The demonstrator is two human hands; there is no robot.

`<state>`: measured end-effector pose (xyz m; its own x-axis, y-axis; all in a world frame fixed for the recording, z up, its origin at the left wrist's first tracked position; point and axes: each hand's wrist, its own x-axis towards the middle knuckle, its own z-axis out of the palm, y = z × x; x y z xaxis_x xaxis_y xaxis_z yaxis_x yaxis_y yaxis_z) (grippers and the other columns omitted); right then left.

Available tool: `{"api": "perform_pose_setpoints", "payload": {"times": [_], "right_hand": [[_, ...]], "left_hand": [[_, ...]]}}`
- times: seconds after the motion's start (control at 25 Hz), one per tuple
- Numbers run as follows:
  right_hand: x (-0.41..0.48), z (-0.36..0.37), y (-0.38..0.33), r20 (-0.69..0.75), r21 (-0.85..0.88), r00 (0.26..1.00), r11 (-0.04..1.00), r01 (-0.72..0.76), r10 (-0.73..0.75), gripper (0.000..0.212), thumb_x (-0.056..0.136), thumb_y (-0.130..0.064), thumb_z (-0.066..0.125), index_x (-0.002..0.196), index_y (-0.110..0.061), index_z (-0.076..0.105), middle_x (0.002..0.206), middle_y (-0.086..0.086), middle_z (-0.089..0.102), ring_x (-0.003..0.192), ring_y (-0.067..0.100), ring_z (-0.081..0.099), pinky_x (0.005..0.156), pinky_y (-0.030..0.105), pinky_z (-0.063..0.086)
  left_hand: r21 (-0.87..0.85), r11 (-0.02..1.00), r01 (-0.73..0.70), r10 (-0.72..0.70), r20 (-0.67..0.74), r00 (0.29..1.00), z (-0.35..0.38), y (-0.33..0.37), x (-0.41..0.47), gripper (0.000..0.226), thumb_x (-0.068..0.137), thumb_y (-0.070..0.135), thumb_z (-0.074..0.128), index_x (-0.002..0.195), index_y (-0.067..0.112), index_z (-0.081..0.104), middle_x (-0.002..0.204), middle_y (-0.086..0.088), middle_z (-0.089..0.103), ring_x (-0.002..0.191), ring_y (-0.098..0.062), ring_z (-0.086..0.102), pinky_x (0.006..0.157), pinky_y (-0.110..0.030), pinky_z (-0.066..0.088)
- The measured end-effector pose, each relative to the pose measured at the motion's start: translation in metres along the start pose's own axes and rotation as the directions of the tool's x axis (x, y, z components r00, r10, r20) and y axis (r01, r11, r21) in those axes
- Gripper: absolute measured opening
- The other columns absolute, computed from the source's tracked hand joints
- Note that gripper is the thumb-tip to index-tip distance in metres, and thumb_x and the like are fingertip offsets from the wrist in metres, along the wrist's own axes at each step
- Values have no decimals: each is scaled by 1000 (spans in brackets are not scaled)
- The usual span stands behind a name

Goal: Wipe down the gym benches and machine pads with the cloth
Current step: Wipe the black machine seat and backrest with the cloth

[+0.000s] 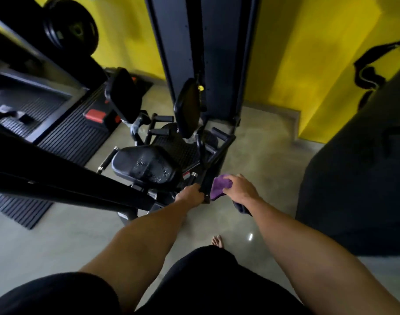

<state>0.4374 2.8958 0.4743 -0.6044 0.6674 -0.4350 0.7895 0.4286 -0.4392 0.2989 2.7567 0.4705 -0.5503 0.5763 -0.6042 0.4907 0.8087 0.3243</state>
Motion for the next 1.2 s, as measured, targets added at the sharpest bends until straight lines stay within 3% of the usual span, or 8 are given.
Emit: {"api": "perform_pose_setpoints", "payload": {"times": [0.36, 0.52, 0.68, 0.84, 0.96, 1.08, 1.2], "right_hand": [[107, -34, -54, 214, -162, 950, 951, 263, -226, 47, 87, -33, 65, 134, -35, 59, 130, 8, 54, 116, 32, 60, 94, 37, 51], [153, -39, -85, 332, -211, 879, 882, 422, -341, 47, 88, -34, 65, 135, -37, 59, 131, 6, 53, 117, 32, 60, 96, 36, 50], [197, -48, -113, 444, -219, 780, 791, 572, -441, 45, 88, -33, 66, 132, -39, 60, 128, 6, 54, 116, 33, 60, 95, 35, 49], [230, -61, -125, 485, -186, 743, 775, 604, -462, 49, 86, -36, 66, 134, -40, 59, 129, 6, 54, 117, 33, 60, 96, 35, 49], [260, -79, -115, 503, -191, 738, 774, 603, -450, 48, 87, -35, 65, 134, -41, 59, 130, 6, 54, 119, 33, 59, 97, 35, 49], [287, -95, -105, 479, -205, 775, 806, 556, -413, 46, 88, -35, 64, 133, -41, 58, 133, 5, 54, 121, 33, 58, 99, 35, 48], [310, -107, -100, 428, -201, 822, 846, 493, -377, 46, 89, -36, 65, 134, -39, 58, 135, 5, 54, 122, 33, 58, 100, 35, 48]], "left_hand": [[-271, 934, 232, -252, -40, 967, -43, 16, 46, 47, 88, 40, 51, 135, 34, 56, 133, -5, 63, 119, -31, 61, 96, -38, 49], [-391, 864, 319, -379, -86, 921, -59, 21, 64, 41, 90, 39, 54, 129, 27, 60, 132, -8, 63, 119, -32, 60, 94, -38, 48], [-502, 754, 424, -542, -111, 833, -67, 24, 78, 43, 88, 35, 52, 129, 23, 59, 131, -10, 64, 117, -30, 61, 92, -36, 51], [-579, 650, 493, -648, -82, 757, -74, 27, 95, 40, 83, 35, 49, 119, 25, 61, 119, -7, 69, 103, -28, 67, 88, -40, 56], [-601, 631, 492, -664, -90, 742, -86, 41, 114, 43, 86, 35, 49, 126, 25, 60, 124, -7, 67, 108, -27, 64, 91, -41, 55], [-556, 669, 493, -649, -114, 752, -109, 54, 134, 52, 92, 35, 49, 143, 26, 50, 139, -6, 58, 123, -27, 58, 97, -38, 49], [-489, 746, 453, -586, -159, 794, -136, 59, 163, 46, 95, 33, 48, 140, 25, 51, 138, -7, 57, 122, -28, 57, 92, -38, 47]]}}
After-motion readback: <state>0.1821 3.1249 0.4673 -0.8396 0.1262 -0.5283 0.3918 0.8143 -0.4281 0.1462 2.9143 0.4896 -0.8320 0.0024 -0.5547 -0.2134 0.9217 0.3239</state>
